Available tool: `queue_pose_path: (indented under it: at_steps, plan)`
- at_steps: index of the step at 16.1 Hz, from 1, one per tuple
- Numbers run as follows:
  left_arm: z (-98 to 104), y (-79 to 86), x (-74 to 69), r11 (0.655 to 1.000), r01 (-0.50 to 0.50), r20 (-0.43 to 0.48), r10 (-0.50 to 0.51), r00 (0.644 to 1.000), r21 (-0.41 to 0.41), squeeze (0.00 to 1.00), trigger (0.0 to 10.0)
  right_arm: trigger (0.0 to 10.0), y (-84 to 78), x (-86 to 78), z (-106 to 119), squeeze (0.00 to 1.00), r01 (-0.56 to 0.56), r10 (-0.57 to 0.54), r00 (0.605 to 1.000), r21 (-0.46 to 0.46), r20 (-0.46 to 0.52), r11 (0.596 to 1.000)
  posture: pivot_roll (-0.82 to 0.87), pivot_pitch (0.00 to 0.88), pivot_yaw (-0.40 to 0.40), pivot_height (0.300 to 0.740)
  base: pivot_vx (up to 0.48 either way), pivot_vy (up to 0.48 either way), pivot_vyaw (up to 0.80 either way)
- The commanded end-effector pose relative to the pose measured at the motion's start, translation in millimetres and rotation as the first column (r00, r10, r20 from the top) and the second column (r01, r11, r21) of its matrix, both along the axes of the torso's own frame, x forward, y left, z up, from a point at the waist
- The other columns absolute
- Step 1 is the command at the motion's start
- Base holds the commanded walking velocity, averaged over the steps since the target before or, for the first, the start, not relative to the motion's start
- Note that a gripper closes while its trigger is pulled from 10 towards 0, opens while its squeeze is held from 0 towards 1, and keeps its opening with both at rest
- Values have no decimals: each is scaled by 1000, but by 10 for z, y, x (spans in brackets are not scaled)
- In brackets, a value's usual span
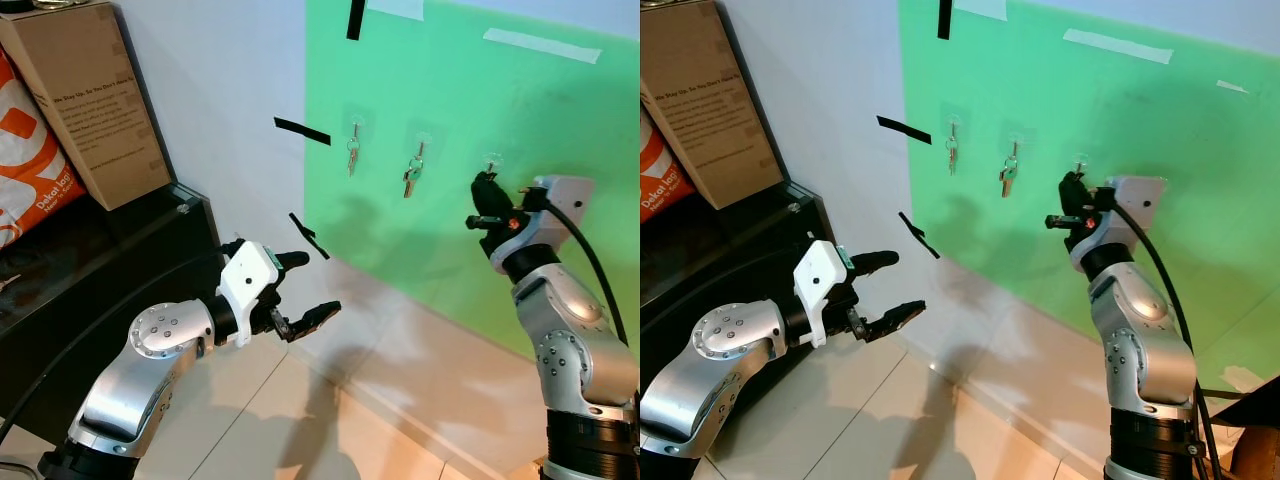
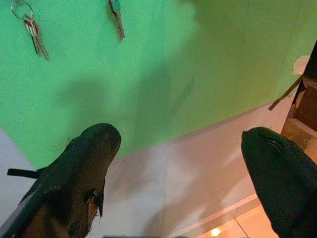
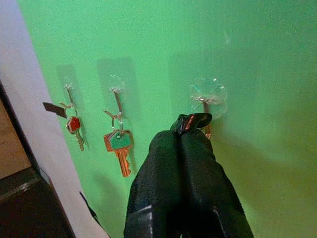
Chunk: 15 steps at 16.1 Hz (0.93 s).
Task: Hang keys on a hook
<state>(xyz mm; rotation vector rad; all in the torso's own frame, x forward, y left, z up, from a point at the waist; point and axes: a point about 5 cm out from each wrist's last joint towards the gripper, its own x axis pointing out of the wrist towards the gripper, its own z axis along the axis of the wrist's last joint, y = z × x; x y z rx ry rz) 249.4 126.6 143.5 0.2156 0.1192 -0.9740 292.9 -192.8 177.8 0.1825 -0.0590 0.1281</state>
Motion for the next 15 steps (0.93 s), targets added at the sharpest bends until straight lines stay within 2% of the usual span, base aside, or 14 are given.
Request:
queue_pose_path:
  at_steps: [1, 7, 15]
  plan:
    - [47, -17, 0, 1000, 18, 9, -18, 1000, 0, 0, 10000, 10000, -20, -17, 12, 0, 10, -11, 1000, 13, 8, 1000, 13, 0, -13, 740, 0, 0, 0]
    - [45, -25, 2, 1000, 22, 6, -22, 1000, 2, 0, 10000, 10000, -21, -30, -191, 0, 12, -11, 995, 4, -104, 1000, 16, 0, -17, 740, 0, 0, 0]
    - [32, -24, -6, 1000, 28, 1, -28, 1000, 10, 0, 10000, 10000, -84, -42, -241, 0, 52, -45, 991, 53, -126, 997, 13, 0, -13, 740, 0, 0, 0]
